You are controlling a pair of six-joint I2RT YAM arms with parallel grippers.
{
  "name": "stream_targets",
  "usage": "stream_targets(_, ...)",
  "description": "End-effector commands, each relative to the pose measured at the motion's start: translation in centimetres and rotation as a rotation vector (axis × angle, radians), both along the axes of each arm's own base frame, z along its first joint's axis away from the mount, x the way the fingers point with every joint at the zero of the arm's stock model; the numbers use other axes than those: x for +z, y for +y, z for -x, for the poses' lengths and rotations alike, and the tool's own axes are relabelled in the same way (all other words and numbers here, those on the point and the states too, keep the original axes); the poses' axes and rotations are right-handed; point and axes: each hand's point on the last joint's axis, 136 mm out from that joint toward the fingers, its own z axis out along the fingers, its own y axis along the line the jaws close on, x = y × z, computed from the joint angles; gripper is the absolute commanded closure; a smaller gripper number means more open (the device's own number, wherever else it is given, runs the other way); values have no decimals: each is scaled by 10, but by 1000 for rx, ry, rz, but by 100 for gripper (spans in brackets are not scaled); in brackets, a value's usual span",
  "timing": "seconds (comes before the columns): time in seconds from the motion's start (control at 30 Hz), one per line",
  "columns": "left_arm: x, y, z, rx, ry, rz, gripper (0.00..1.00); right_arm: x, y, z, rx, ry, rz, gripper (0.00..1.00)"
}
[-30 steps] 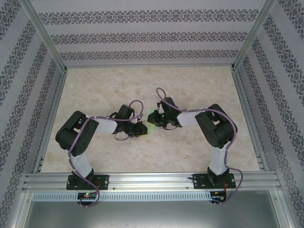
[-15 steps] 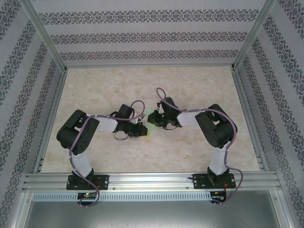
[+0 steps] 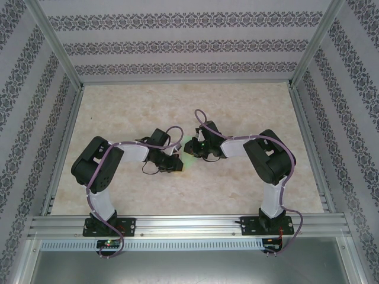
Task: Fold a paper plane with a square sheet of paper (pick it up from the middle)
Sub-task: Fourth fold the wing at the center of the table.
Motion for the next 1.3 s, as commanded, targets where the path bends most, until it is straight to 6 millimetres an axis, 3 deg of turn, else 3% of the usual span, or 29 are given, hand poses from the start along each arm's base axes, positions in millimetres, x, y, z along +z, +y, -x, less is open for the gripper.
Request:
stream_targets(0.0, -34, 40, 59, -39, 216, -264, 91, -54, -32, 20, -33, 103, 190, 82)
stream_targets(0.13, -17, 33, 50, -23, 150, -249, 91, -53, -32, 21, -32, 103, 190, 82)
stream_targets(0.37, 54, 11, -1, 81, -132, -108, 89, -53, -31, 20, -31, 101, 188, 82)
stream_targets(0.5, 66, -1, -26, 139, -175, -71, 91, -53, -31, 19, -32, 104, 184, 82)
stream_targets(0.7, 50, -13, -46, 191, -145, -63, 90, -53, -31, 20, -33, 102, 187, 83)
stream_targets(0.77, 48, -22, -48, 187, -137, -17, 89, -53, -31, 21, -31, 105, 186, 82)
stream_targets(0.97, 38, -24, -52, 204, -139, -9, 88, -55, -32, 22, -33, 107, 189, 82)
stream_targets(1.27, -1, -16, -35, 178, -51, -75, 87, -55, -31, 21, -34, 105, 180, 83)
